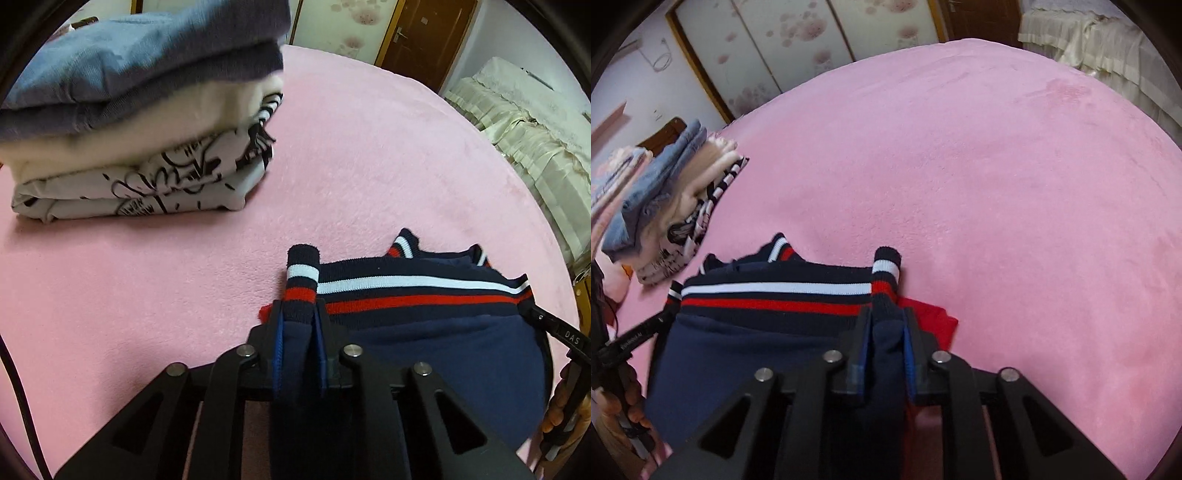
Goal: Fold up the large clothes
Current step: 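Lift the hem with both tools and fold it onto the collar, then open both tools to release the folded hem and pull back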
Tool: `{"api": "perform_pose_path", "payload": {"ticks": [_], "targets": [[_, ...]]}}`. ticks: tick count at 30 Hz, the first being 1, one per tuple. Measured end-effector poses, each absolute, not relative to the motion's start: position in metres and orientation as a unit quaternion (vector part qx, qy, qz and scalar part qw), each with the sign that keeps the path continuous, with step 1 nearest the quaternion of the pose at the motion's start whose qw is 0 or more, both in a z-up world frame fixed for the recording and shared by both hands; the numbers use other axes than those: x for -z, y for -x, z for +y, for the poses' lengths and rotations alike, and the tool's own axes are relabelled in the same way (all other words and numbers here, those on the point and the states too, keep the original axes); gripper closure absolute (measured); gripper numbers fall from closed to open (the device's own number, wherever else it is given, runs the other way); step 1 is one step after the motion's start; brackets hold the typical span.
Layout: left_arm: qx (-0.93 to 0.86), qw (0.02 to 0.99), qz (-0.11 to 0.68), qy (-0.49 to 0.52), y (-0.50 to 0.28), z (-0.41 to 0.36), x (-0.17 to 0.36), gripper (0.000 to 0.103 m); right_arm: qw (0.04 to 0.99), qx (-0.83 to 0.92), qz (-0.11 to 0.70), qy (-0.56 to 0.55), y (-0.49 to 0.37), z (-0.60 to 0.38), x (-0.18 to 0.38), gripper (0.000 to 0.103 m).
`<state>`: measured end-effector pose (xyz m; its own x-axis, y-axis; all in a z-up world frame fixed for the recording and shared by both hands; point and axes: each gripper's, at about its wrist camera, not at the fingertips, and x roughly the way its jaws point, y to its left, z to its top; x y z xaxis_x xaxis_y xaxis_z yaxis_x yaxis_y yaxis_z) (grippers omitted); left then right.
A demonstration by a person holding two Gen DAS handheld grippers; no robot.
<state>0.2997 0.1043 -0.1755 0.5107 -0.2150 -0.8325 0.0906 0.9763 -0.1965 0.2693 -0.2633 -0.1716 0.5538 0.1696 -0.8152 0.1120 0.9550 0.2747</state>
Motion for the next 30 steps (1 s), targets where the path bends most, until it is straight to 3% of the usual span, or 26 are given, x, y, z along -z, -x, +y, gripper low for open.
{"api": "perform_pose_path", "payload": {"ticks": [4,9,18,22,30], "targets": [[0.054,0.889,0.451,0.049,-0.28,0.108,0.133,0.077,0.889,-0.006,0.438,-0.131,-0.253,-0.257,0.136,0.076],[0.09,0.909,0.4,0.081,-0.244,0.089,0.098,0.075,0.909,-0.061,0.395,-0.117,-0.228,-0.212,0.102,0.076],[0.04,0.896,0.44,0.041,-0.216,0.058,0.169,0.075,0.904,-0.075,0.42,-0.01,-0.205,-0.143,0.153,0.076],[0.028,0.897,0.438,0.06,-0.202,0.091,0.18,0.076,0.913,-0.032,0.407,-0.018,-0.192,-0.188,0.158,0.098],[0.017,0.887,0.452,0.091,-0.205,0.114,0.191,0.075,0.902,0.027,0.424,-0.081,-0.185,-0.249,0.166,0.095]]}}
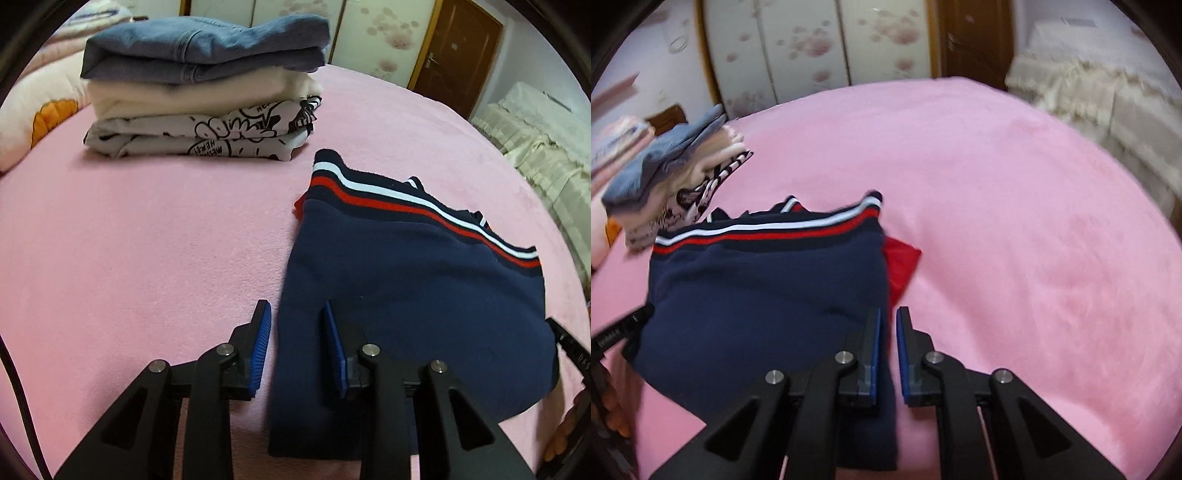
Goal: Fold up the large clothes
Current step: 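Open both tools to release the folded hem and pull back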
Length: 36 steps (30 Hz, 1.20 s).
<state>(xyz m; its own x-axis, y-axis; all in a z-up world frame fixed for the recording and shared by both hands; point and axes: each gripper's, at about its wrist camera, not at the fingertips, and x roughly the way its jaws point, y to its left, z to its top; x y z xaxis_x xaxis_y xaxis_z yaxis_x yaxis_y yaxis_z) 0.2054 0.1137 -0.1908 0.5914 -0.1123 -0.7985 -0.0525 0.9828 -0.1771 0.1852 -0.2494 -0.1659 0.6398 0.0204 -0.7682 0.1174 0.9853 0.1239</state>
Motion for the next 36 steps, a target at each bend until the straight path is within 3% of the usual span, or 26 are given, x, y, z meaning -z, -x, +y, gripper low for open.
{"api": "perform_pose_path", "payload": {"ticks": [8,13,17,20,25,36], "targets": [[0.016,0.882,0.461,0.091,-0.208,0.117,0.186,0.072,0.902,0.039,0.423,-0.079,-0.188,-0.241,0.162,0.095],[0.007,0.876,0.474,0.09,-0.202,0.117,0.171,0.05,0.898,0.037,0.427,-0.1,-0.183,-0.245,0.153,0.094],[0.007,0.873,0.479,0.087,-0.194,0.116,0.154,0.046,0.897,0.031,0.429,-0.101,-0.175,-0.24,0.139,0.094],[0.011,0.871,0.483,0.085,-0.187,0.115,0.139,0.035,0.898,0.021,0.427,-0.102,-0.165,-0.232,0.124,0.093],[0.02,0.872,0.482,0.08,-0.167,0.109,0.108,0.032,0.907,0.005,0.409,-0.098,-0.142,-0.215,0.094,0.077],[0.038,0.88,0.465,0.087,-0.106,0.109,0.047,0.028,0.919,-0.037,0.383,-0.084,-0.091,-0.181,0.043,0.075]]}}
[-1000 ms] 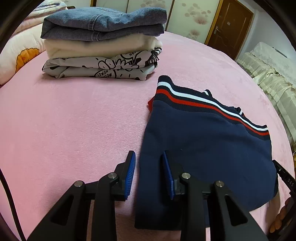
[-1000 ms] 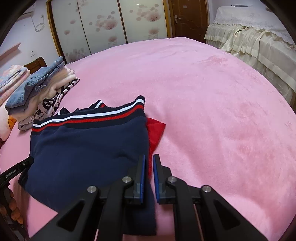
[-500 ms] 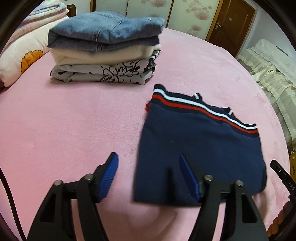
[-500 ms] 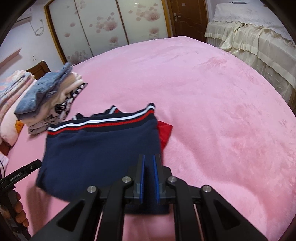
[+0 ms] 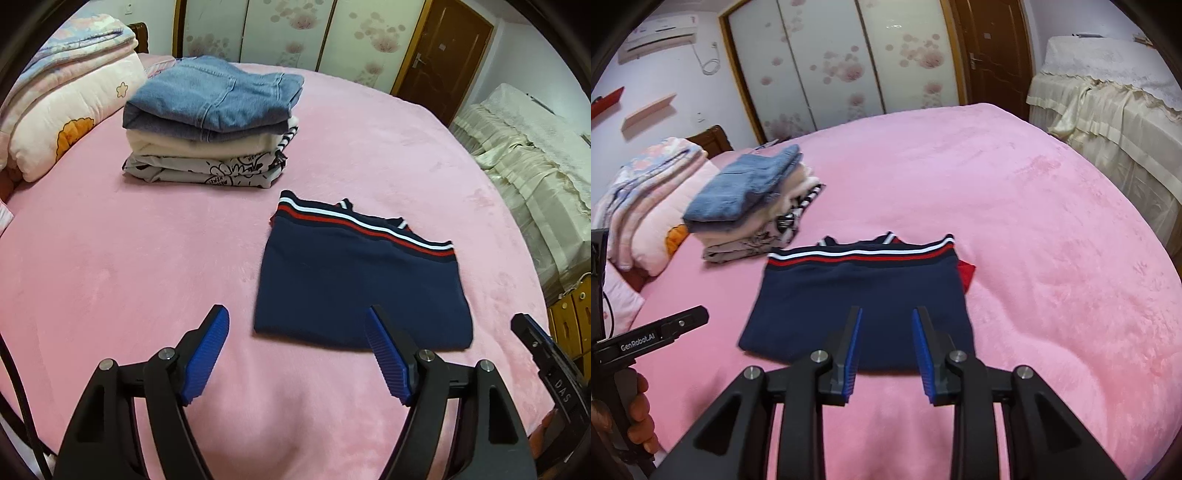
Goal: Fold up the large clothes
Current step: 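Open both tools to release the folded hem and pull back, then grasp one side of the folded jacket with the left tool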
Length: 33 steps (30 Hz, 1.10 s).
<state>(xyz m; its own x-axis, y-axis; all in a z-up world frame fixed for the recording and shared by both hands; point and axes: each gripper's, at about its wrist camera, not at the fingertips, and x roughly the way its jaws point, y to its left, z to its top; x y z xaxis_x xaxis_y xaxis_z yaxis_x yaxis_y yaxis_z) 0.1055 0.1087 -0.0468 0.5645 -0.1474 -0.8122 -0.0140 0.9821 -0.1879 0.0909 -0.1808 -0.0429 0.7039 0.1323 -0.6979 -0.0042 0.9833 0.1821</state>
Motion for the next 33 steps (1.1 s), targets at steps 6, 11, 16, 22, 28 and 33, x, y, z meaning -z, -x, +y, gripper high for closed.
{"api": "perform_pose_path", "payload": {"ticks": [6,11,16,22,28,33], "targets": [[0.049,0.882,0.461,0.083,-0.078,0.107,0.036,0.027,0.923,-0.047,0.372,-0.088,-0.068,-0.171,0.035,0.058],[0.062,0.877,0.469,0.083,-0.065,0.104,0.047,0.026,0.92,-0.054,0.374,-0.103,-0.058,-0.167,0.047,0.058],[0.079,0.859,0.496,0.097,-0.065,0.101,0.078,0.026,0.919,-0.051,0.374,-0.114,-0.056,-0.163,0.068,0.058],[0.126,0.848,0.492,0.153,-0.069,0.103,0.124,0.026,0.925,-0.053,0.363,-0.101,-0.058,-0.155,0.097,0.058],[0.155,0.831,0.483,0.229,-0.092,0.109,0.177,0.027,0.921,-0.063,0.372,-0.097,-0.073,-0.148,0.121,0.058],[0.171,0.839,0.447,0.259,-0.113,0.109,0.194,0.027,0.922,-0.067,0.371,-0.09,-0.091,-0.144,0.133,0.058]]}}
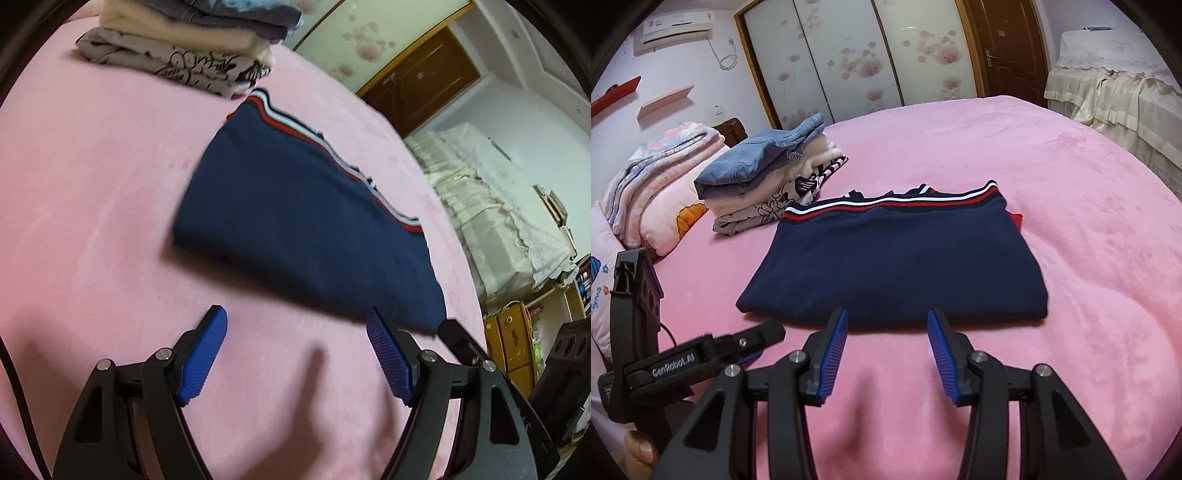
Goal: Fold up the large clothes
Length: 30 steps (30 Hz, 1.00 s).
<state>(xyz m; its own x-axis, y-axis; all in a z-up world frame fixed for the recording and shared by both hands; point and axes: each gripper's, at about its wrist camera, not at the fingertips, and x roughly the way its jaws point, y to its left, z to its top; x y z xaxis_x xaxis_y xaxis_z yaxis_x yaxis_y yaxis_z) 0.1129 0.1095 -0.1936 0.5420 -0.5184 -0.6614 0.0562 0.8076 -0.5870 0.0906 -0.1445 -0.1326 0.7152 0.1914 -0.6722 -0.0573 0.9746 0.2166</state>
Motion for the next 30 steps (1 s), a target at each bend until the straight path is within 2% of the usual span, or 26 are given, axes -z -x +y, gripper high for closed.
{"api": "perform_pose_path", "payload": {"ticks": [11,16,18,19,20,22,25,30], "targets": [[0.181,0.842,0.407,0.304,-0.188,0.106,0.196,0.028,0.921,-0.074,0.37,-0.093,-0.132,-0.144,0.144,0.058],[0.178,0.847,0.393,0.311,-0.199,0.105,0.187,0.029,0.927,-0.06,0.361,-0.077,-0.156,-0.138,0.139,0.06],[0.166,0.857,0.385,0.3,-0.196,0.103,0.181,0.042,0.926,-0.057,0.367,-0.066,-0.166,-0.134,0.141,0.071],[0.157,0.864,0.379,0.291,-0.193,0.102,0.176,0.055,0.923,-0.057,0.375,-0.06,-0.171,-0.132,0.143,0.079],[0.144,0.874,0.375,0.274,-0.191,0.1,0.17,0.074,0.921,-0.057,0.38,-0.057,-0.173,-0.13,0.147,0.087],[0.122,0.891,0.369,0.234,-0.19,0.094,0.161,0.088,0.915,-0.058,0.395,-0.05,-0.177,-0.125,0.157,0.089],[0.124,0.899,0.363,0.214,-0.188,0.085,0.154,0.093,0.905,-0.063,0.418,-0.035,-0.182,-0.117,0.175,0.094],[0.135,0.928,0.327,0.114,-0.173,0.048,0.131,0.094,0.898,-0.074,0.431,-0.054,-0.185,-0.123,0.186,0.095]]}}
